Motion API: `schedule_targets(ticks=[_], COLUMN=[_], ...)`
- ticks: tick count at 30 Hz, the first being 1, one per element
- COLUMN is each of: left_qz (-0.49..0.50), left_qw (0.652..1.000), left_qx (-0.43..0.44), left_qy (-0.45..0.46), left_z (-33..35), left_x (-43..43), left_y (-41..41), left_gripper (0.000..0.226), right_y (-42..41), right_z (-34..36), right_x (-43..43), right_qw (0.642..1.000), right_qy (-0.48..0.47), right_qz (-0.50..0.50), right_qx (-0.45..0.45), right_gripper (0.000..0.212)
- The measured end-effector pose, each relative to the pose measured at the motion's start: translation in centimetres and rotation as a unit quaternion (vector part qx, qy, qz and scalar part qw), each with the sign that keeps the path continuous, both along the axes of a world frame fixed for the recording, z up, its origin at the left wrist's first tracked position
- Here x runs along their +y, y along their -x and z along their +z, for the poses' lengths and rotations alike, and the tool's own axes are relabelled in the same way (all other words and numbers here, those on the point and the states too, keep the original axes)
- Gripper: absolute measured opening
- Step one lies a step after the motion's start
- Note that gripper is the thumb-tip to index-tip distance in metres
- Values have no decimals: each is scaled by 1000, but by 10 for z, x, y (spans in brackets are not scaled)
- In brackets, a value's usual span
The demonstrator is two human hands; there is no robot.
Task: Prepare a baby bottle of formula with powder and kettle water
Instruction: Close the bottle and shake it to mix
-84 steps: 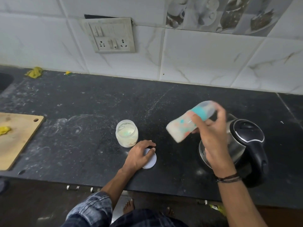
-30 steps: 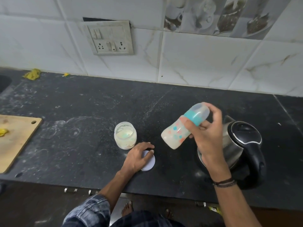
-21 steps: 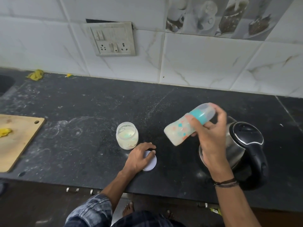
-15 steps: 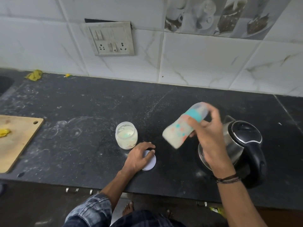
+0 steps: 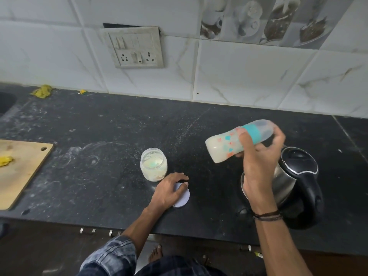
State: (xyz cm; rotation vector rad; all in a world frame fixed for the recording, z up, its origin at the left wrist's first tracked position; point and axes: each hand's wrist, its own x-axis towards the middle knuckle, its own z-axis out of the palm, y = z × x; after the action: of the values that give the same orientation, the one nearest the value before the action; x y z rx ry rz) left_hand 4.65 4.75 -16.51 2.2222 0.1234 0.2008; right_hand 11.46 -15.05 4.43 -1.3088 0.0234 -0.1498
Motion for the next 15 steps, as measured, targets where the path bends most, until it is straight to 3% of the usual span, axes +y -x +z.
schedule_targets(ticks=[3,8,12,15], left_qz=[-2,5,-1,-3], left_qw=[1000,1000,1000,1000], left_qx=[-1,-10,-11,-10], left_qy=[3,8,5,3], left_z=[0,2,0,1], left_x=[2,-2,1,0], left_y=[1,0,1,0], left_gripper=[35,39,38,39], right_y=[3,-1,6,0], right_z=[-9,-4,-9,-4], right_x=[3,-5,-7,-10], right_qw=[989,999,992,1000], right_qy=[98,6,79,13], right_qz=[112,-37,88,-11], right_qx=[11,32,32,20], right_gripper=[58,53,52,53])
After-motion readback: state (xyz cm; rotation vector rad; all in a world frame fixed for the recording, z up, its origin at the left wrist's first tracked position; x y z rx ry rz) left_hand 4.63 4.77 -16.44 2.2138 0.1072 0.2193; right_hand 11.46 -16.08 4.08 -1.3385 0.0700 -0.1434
